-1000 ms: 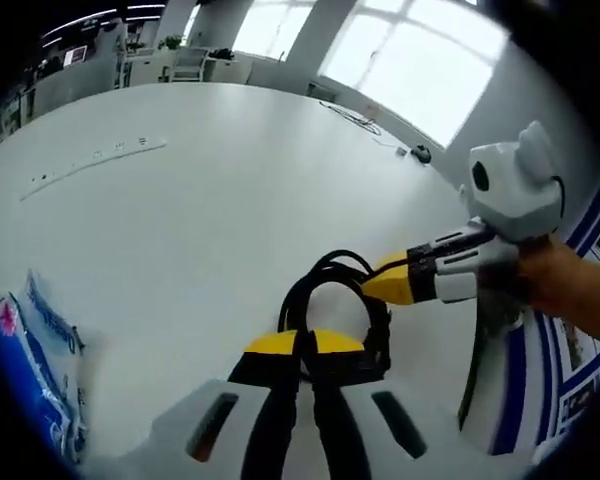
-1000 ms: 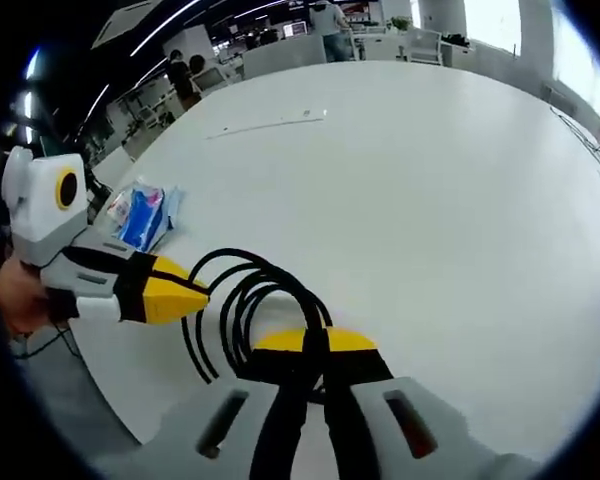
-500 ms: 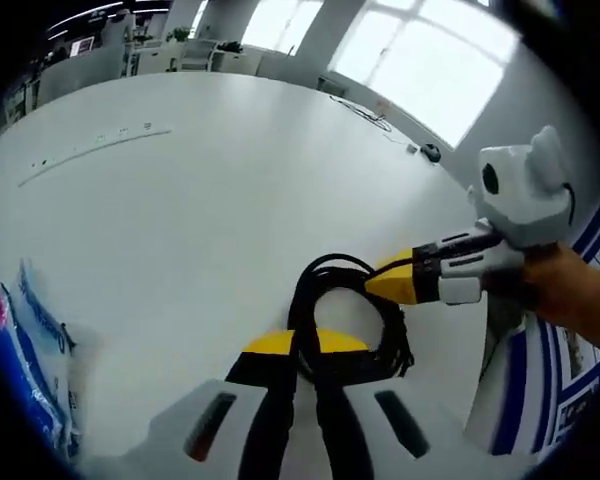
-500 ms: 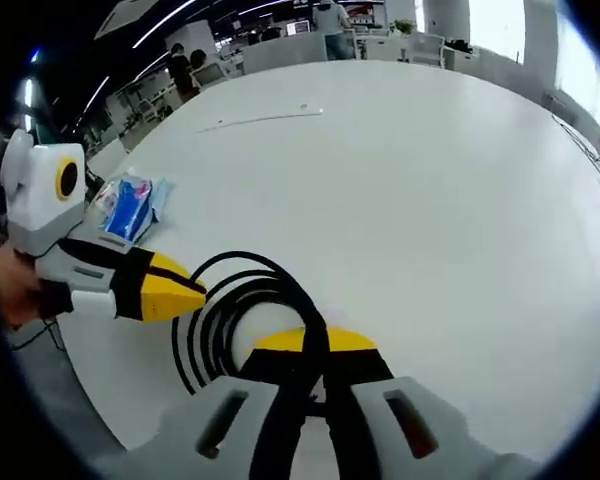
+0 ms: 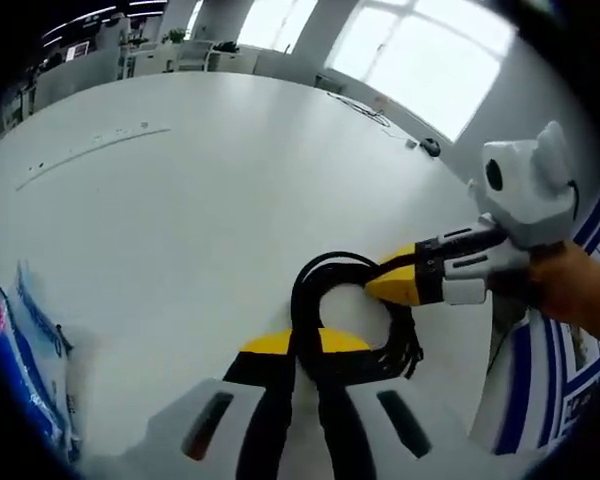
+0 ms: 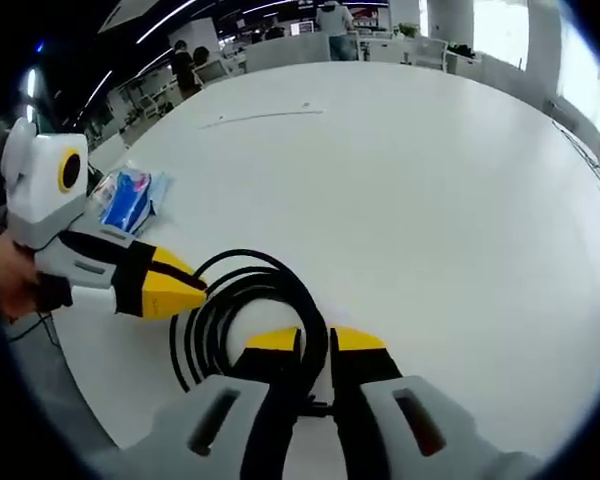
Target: Arrange the tabletop items into an orderly group along one side of the table until the central work area is clear of visible clutter.
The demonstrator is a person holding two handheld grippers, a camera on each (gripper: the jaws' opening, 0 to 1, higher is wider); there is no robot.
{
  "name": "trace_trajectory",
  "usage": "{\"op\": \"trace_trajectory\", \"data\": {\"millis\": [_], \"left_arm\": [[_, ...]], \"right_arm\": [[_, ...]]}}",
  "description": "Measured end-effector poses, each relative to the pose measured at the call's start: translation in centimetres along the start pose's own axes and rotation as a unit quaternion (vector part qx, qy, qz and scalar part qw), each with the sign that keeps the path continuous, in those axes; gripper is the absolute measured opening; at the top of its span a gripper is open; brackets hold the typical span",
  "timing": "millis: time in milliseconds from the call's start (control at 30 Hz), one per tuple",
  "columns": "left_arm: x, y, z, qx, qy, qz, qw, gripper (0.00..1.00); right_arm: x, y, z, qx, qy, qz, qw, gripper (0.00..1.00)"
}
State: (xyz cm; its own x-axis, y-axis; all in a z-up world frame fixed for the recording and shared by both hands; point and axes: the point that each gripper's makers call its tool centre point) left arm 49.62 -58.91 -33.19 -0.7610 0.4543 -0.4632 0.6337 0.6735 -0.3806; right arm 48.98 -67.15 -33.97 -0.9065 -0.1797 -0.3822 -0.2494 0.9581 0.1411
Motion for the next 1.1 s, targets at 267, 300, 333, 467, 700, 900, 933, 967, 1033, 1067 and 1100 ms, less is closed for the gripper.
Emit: {"op": "trace_trajectory", "data": {"millis": [267,300,333,467,700,900,933,967,1033,1067,1100], "left_arm": [[-0.6,-0.3,-0.6,0.004,-0.014,0.008,0.9999,0.13],[-0.7,-0.4,-0.7,0.005,-0.016,0.01,0.9998,0.16],[-0.7,-0.5,-0.7,0.006,-0.017,0.013,0.9998,0.19],[-0.8,-0.8,-1.1,0.007,-0.02,0.029,0.9994,0.24],[-1.3,-1.3,-2.4,0.011,-0.035,0.043,0.9984,0.33],[-1.5,-1.5,-3.4,0.009,-0.044,0.065,0.9969,0.4],[-1.5,-1.5,-3.6,0.009,-0.044,0.067,0.9968,0.42],[-1.5,-1.5,-3.7,0.008,-0.046,0.07,0.9964,0.43],[-1.5,-1.5,-4.0,0.009,-0.047,0.074,0.9961,0.43],[-1.5,-1.5,-4.1,0.008,-0.047,0.075,0.9961,0.44],[-1.5,-1.4,-4.3,0.008,-0.048,0.075,0.996,0.45]], "right_arm": [[0.0,-0.1,-0.7,0.005,-0.01,0.006,0.9999,0.16],[-0.1,-0.1,-0.8,0.006,-0.014,0.007,0.9999,0.17],[-0.1,0.0,-1.1,0.007,-0.014,0.008,0.9998,0.17],[-0.5,0.0,-1.5,0.01,-0.024,0.009,0.9996,0.19],[-0.7,0.7,-2.5,0.011,-0.035,0.01,0.9993,0.27],[-1.2,1.3,-3.6,0.011,-0.048,0.008,0.9987,0.34],[-1.2,1.3,-3.7,0.012,-0.05,0.008,0.9987,0.34],[-1.3,1.4,-3.9,0.012,-0.051,0.007,0.9986,0.35],[-1.4,1.6,-4.3,0.011,-0.055,0.006,0.9984,0.37],[-1.5,1.6,-4.5,0.011,-0.056,0.006,0.9983,0.37],[-1.6,1.7,-4.6,0.011,-0.057,0.005,0.9983,0.37]]}}
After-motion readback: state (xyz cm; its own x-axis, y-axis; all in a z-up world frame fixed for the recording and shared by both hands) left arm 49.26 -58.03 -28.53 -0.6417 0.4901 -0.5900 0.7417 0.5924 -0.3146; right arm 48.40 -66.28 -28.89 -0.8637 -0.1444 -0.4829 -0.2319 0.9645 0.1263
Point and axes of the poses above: the point that each gripper's makers call its tool centre point, and the gripper's own axes: z roughly forward along the fingers, y roughly to its left, x roughly out of its underside, and after that the axes turned 13 degrees about y, right-handed
